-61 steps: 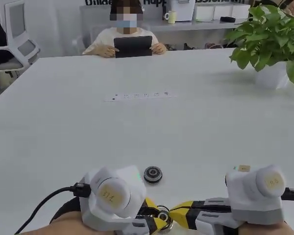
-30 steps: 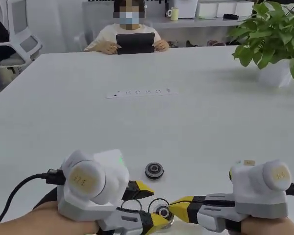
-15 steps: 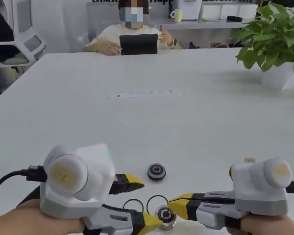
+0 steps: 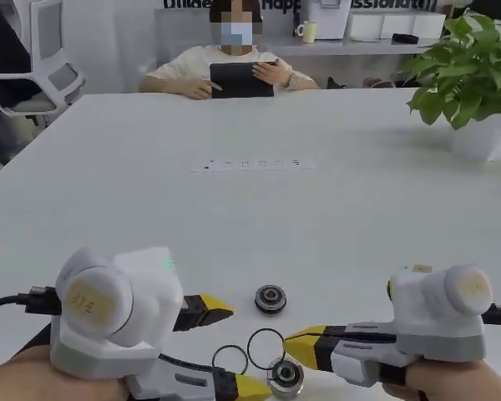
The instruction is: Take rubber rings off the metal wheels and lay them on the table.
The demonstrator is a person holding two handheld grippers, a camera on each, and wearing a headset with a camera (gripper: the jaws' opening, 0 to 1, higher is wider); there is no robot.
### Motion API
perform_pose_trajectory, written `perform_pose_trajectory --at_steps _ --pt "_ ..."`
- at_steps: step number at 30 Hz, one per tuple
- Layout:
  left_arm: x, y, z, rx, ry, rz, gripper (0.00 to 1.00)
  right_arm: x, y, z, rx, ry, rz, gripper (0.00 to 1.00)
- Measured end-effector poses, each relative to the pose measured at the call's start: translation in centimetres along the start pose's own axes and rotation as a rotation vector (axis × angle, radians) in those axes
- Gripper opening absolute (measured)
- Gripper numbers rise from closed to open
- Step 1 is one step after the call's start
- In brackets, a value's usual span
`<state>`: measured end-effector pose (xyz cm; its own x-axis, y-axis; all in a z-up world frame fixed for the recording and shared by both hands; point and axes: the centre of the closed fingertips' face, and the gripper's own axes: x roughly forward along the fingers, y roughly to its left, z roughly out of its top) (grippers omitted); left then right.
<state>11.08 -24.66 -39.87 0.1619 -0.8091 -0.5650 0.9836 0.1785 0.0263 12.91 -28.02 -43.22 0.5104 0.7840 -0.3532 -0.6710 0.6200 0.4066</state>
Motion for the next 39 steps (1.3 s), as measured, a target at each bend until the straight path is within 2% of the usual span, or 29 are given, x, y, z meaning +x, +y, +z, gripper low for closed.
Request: perform_pose_trajectory --at_steps 13,27,39 --pt "-0.9 1.2 -0.4 -0.025 -0.005 0.042 0.61 1.5 -0.3 0.3 -0.022 0.028 0.01 0.0" --pt "-1.6 1.5 -1.5 -0.05 0.013 0.053 0.66 2.8 -0.4 -0.3 -0.033 0.085 0.022 0.0" --pt "-1.8 1.6 -1.7 -0.058 0.014 0.057 0.67 3.5 -1.2 -0.9 -0.024 0.124 0.013 0.0"
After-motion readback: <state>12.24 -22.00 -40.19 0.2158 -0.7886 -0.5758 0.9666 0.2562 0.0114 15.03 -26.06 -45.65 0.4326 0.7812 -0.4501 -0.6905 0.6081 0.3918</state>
